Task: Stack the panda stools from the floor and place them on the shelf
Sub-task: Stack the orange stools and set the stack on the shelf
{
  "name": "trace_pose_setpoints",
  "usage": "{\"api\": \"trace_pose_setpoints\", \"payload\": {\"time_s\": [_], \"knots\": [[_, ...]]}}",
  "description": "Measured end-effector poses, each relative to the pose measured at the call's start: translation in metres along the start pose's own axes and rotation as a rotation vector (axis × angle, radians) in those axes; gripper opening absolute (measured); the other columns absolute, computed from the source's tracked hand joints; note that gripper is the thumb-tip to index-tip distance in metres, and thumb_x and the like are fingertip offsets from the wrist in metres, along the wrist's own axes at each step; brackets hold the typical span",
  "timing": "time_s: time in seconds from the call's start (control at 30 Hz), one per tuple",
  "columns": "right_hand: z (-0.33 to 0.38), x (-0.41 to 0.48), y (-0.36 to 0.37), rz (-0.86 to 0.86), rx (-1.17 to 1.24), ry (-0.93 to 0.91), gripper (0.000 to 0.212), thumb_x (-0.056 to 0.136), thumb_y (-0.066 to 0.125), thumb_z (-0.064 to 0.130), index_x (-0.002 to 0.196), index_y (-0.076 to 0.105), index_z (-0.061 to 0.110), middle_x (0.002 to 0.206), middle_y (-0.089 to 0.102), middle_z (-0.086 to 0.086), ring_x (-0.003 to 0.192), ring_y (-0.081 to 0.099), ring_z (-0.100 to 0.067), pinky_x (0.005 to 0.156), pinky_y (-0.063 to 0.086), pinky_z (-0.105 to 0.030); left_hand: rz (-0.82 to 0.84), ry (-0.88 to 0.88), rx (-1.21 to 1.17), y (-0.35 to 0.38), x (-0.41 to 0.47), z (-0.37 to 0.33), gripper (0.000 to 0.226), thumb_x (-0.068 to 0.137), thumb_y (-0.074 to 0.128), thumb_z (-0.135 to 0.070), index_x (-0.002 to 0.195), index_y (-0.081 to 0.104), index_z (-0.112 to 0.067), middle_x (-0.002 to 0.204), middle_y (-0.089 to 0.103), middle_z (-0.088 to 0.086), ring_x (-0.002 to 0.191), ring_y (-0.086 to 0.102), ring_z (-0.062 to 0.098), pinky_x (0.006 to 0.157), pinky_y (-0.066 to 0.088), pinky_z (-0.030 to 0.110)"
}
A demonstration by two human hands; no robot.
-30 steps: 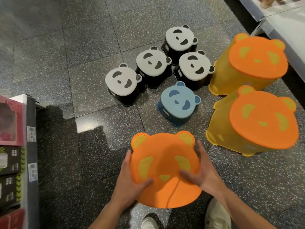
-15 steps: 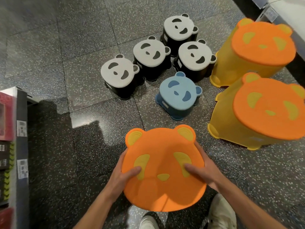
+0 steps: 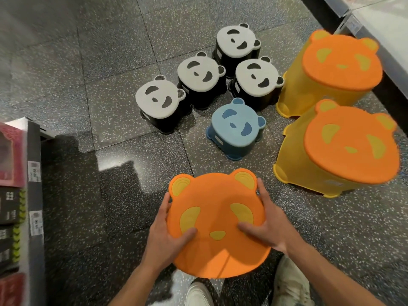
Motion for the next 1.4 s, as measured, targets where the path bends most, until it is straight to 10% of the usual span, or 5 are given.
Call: {"api": "trace_pose_setpoints", "payload": {"time_s": [0.33,0.47,0.73,1.4], "knots": [[-0.025,0.012,-0.004,0.163,0.068,0.014,0.151,0.053,0.093,0.073,0.15,-0.022,0.067,0.147,0.052,0.019,0.117,0.064,-0.001,0.103,0.052,-0.038,0.243,-0.093,-0.221,-0.002,0.007,0.028,0.144,0.047,0.1,-0.068,0.155,0.005,-0.072,0.148,0.058,-0.022,0.123,0.066,-0.005,0.1,0.058,0.027],[-0.034,0.014,-0.001,0.207,0.254,0.057,0.138,0.059,0.092,0.067,0.151,-0.011,0.07,0.148,0.051,0.023,0.121,0.064,0.001,0.104,0.054,-0.036,0.286,-0.131,-0.387,0.005,0.009,0.035,0.141,0.05,0.098,-0.068,0.162,0.015,-0.057,0.144,0.063,-0.025,0.129,0.065,0.004,0.106,0.057,0.038],[-0.035,0.01,0.004,0.127,0.407,0.047,0.116,0.055,0.094,0.066,0.134,0.012,0.089,0.129,0.059,0.041,0.117,0.066,0.005,0.084,0.056,-0.013,0.226,-0.12,-0.399,0.008,0.008,0.037,0.129,0.053,0.098,-0.064,0.159,0.025,-0.061,0.143,0.064,-0.023,0.129,0.067,0.01,0.103,0.06,0.04],[-0.032,0.0,0.005,0.024,0.324,0.027,0.123,0.056,0.088,0.075,0.151,0.009,0.074,0.132,0.058,0.041,0.116,0.066,0.006,0.08,0.055,-0.01,0.1,-0.013,-0.349,0.011,0.002,0.022,0.116,0.059,0.088,-0.074,0.156,0.024,-0.064,0.133,0.062,-0.037,0.116,0.069,-0.003,0.083,0.059,0.012]]}}
Point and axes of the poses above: each hand's wrist, its own x-axis towards the middle knuckle, its own y-axis out of the palm, z = x × y, the point moved 3 cm from there along x, towards the middle knuckle
